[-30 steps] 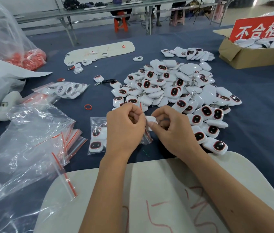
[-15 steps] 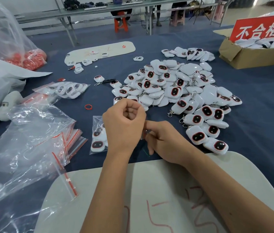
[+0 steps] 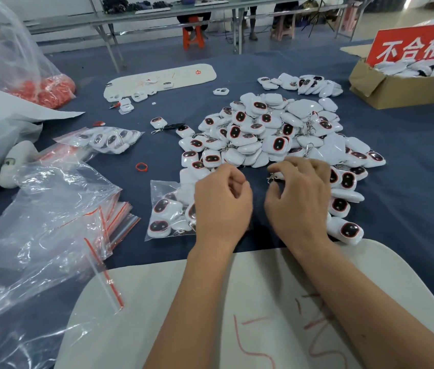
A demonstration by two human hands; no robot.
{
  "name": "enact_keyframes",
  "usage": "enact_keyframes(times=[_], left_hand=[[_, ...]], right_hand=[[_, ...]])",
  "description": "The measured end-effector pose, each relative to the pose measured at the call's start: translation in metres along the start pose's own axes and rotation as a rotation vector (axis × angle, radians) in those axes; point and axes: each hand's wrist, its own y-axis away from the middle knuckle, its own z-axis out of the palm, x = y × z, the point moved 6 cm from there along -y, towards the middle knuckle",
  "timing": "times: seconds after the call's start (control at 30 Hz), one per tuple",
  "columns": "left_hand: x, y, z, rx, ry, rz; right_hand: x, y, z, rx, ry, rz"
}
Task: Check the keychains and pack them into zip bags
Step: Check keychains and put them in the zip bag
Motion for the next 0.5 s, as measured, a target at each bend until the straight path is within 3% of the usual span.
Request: enact_keyframes(times=[0.07,0.13,0.4,0.5], left_hand=[[0.004,0.004,0.010,-0.064,-0.032,0.027],[0.004,0.007,0.019,-0.112,-0.026,0.030],[-0.011,0.004,0.022,-0.145,-0.080,-0.100],[-0.012,0.002,0.014,-0.096,-0.105,-0.087]], right_hand=[[0.002,-0.001,0.011,-0.184,0.267,0.025],[-0.002,0.002,0.019,-0.294,0.373,-0.011],[-0.010,0.001,0.013,-0.220,-0.031,-0.079],[-0.009,0.003,0.018,-0.256,0.098,-0.086]])
